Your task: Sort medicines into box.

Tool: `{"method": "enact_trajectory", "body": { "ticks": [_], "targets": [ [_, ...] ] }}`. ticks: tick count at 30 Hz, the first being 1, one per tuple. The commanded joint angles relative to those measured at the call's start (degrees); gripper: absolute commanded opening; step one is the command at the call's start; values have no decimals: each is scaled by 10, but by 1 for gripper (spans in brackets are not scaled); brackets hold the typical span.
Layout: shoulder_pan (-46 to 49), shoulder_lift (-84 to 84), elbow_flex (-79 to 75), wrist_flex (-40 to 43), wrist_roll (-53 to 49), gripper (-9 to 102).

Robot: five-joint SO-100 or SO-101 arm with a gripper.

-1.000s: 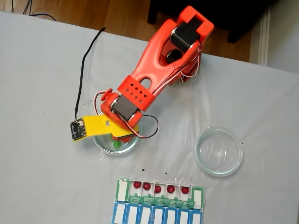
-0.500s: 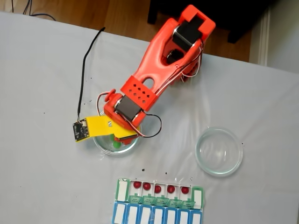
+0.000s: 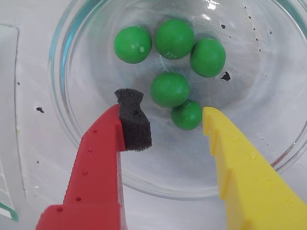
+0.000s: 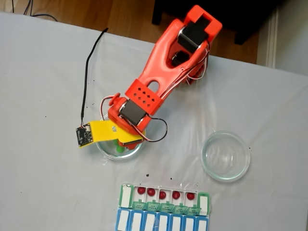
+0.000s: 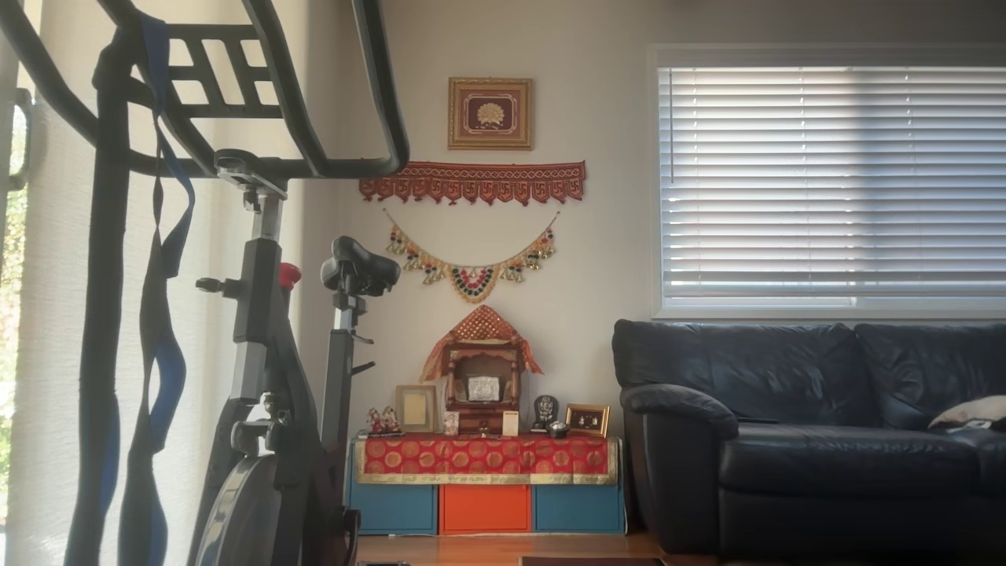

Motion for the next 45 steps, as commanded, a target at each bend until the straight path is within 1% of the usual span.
{"method": "enact_trajectory", "body": {
  "ticks": [1,9,21,32,45],
  "targets": [
    [-5,25,-4,-14,1,21],
    [-5,10,2,-30,-4,21],
    [-8,14,15,-31,-11,21],
    [-11,5,32,-59,-7,21],
    [-22,0,47,-74,-3,21]
  ]
}}
